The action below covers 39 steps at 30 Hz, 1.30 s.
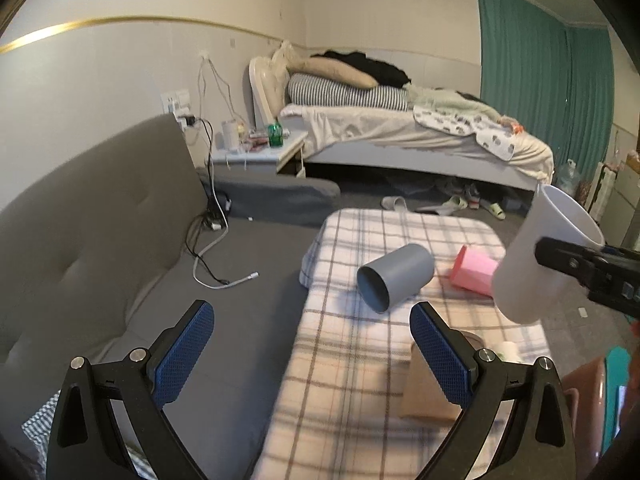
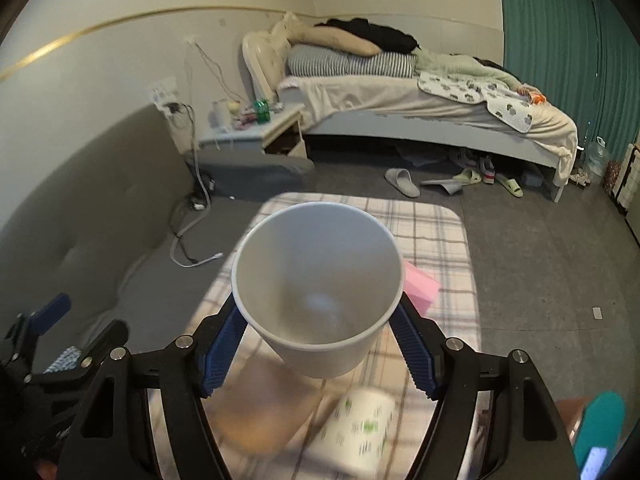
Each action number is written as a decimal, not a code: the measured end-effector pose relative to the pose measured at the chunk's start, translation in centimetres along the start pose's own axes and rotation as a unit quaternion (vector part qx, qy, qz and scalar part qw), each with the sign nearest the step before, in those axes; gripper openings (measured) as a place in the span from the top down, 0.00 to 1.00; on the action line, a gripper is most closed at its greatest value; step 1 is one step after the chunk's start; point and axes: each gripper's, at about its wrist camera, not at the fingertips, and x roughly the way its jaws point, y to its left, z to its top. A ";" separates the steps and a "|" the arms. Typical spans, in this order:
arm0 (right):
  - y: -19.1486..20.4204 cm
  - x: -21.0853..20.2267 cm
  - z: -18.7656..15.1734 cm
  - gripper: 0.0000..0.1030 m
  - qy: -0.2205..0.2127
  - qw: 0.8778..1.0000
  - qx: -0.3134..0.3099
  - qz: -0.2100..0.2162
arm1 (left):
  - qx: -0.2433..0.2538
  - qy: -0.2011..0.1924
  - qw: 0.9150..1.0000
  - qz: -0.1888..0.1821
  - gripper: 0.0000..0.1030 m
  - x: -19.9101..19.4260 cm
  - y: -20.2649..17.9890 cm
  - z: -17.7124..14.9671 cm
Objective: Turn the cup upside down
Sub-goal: 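Lift the light grey cup with the right gripper toward the left gripper, then hold the cup out with the right gripper while the left gripper grasps its bottom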
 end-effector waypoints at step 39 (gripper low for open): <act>1.5 1.9 -17.2 0.31 0.173 0.982 0.074 0.011 | -0.009 0.098 0.995 -0.016 0.02 -3.4 1.5 -13.1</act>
